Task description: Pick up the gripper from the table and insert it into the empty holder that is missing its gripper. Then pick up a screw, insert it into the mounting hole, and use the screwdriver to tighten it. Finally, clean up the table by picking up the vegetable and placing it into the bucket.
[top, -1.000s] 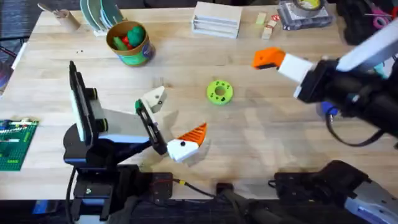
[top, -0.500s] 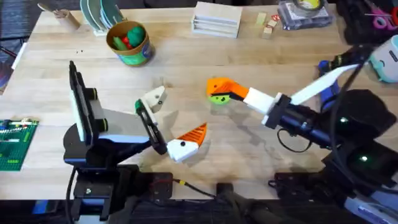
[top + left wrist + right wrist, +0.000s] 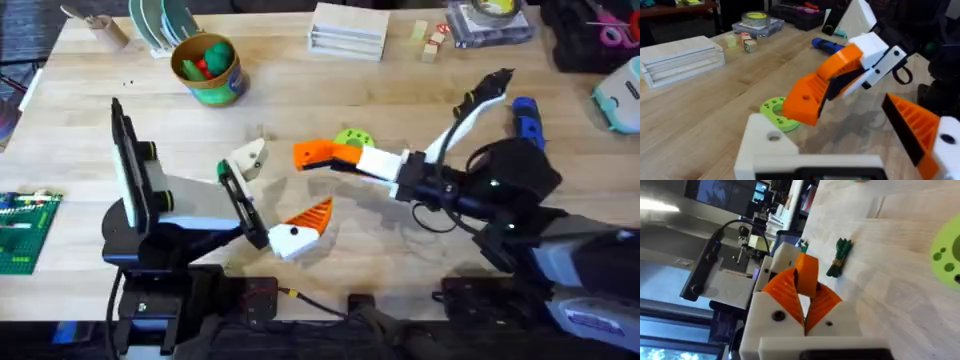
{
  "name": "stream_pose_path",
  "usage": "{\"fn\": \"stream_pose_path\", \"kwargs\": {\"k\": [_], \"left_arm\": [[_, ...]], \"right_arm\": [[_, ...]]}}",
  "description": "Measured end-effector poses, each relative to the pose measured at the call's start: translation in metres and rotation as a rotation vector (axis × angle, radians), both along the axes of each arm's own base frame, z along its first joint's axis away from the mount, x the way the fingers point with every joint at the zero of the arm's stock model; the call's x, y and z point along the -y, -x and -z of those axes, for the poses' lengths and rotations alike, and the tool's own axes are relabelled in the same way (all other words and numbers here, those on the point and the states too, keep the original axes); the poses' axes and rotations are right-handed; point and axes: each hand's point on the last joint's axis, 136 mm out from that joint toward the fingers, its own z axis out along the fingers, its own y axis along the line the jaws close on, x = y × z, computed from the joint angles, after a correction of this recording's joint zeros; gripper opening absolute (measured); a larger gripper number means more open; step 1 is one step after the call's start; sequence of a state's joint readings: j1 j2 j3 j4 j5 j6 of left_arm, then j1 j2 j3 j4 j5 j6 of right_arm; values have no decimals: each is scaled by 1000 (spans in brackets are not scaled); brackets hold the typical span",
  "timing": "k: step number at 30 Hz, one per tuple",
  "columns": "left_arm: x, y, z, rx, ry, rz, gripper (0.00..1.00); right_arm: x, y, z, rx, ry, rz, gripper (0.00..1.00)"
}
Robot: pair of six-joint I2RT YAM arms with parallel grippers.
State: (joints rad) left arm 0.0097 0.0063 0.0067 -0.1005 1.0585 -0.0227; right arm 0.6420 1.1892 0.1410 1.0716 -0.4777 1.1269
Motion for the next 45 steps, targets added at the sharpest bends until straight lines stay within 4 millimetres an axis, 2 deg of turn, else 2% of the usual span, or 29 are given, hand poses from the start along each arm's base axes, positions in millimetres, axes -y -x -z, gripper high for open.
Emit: {"fn": "stream_pose_path", "kwargs": {"k": [9, 15, 39, 45], "left_arm": [[0, 0, 0, 0, 0, 0, 993], [-1, -2, 0, 3, -2, -14, 993], [0, 0, 0, 0, 0, 0, 993], [-1, -1, 0, 0, 0, -7, 993]], "right_arm": [[-23, 3, 13, -96, -48, -93, 9], [-46, 1, -1, -85, -75, -159, 8], [-45, -3, -7, -44, -81, -151, 8], [-57, 0, -5, -16, -37, -177, 8]]}}
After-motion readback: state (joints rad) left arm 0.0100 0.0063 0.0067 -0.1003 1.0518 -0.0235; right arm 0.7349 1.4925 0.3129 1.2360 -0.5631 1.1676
